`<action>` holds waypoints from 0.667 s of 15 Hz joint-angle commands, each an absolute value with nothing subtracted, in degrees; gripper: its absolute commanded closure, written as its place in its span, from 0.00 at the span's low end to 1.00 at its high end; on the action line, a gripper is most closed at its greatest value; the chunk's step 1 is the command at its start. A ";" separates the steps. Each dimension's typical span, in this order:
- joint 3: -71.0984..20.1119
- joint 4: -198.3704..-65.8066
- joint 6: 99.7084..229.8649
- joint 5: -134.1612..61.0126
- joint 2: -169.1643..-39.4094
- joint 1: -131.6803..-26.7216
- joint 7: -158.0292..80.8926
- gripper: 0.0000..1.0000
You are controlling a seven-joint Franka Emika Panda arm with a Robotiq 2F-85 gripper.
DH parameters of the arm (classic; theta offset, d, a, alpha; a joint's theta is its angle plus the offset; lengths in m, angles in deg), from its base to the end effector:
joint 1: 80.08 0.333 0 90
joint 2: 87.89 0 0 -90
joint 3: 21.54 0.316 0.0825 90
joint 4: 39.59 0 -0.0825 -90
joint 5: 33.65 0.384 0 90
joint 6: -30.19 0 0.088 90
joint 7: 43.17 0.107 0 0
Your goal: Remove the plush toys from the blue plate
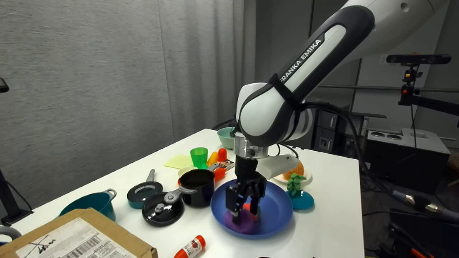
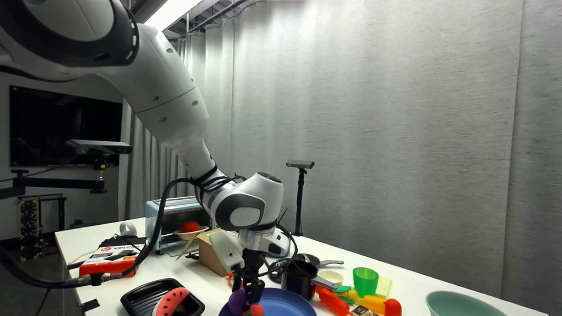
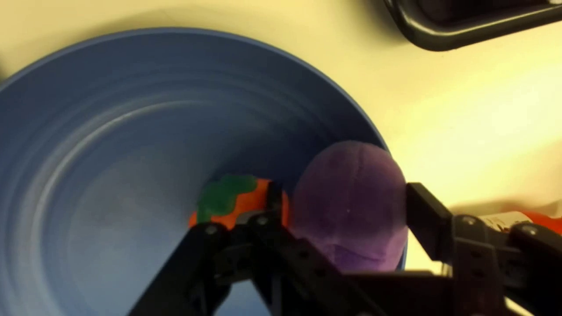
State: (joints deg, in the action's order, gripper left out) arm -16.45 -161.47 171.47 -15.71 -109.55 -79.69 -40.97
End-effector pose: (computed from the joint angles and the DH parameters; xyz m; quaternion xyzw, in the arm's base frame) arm 0.5691 0.0540 0.2268 -0.9887 0.0980 0.0279 0.1098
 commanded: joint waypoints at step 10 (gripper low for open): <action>-8.12 -160.28 166.82 -14.80 -104.90 -78.27 -54.85 0.95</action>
State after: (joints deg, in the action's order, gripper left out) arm -10.26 -160.00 169.92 -15.56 -108.13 -79.17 -49.72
